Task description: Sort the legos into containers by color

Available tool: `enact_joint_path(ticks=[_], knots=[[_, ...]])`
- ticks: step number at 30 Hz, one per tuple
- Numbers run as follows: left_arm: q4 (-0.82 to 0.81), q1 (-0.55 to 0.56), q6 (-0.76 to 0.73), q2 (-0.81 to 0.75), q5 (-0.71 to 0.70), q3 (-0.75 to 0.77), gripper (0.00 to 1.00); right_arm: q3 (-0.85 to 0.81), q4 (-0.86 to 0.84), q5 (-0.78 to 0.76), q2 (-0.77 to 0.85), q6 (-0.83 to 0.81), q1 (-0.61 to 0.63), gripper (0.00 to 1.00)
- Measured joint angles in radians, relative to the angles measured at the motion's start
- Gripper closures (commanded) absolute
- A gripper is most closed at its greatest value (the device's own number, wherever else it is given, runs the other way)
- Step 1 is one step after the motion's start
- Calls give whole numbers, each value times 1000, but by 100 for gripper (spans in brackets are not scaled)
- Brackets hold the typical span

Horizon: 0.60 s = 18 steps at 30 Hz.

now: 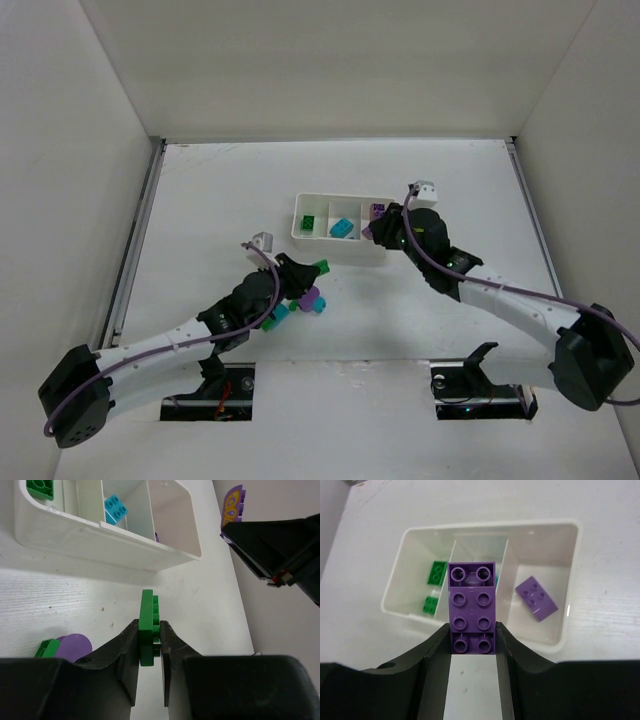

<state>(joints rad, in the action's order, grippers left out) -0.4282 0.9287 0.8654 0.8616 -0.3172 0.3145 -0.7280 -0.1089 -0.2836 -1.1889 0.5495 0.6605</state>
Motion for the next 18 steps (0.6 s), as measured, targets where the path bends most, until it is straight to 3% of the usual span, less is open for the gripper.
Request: enact_joint_path(ticks=[9,11,14,18], knots=[[109,-79,-51,-29,-25,55,86,-96,10,-98,-204,-63,-26,62],[122,-93,-65,-19,-25,81,86,-100,21,-114,-226,-68,-28,56],[134,-108,-90,13,-26,134,86,-114,32,-130,-244,-75,-31,35],[135,-136,-129,83,-25,209,85,-121,31,-144,-232,-85,-32,32]])
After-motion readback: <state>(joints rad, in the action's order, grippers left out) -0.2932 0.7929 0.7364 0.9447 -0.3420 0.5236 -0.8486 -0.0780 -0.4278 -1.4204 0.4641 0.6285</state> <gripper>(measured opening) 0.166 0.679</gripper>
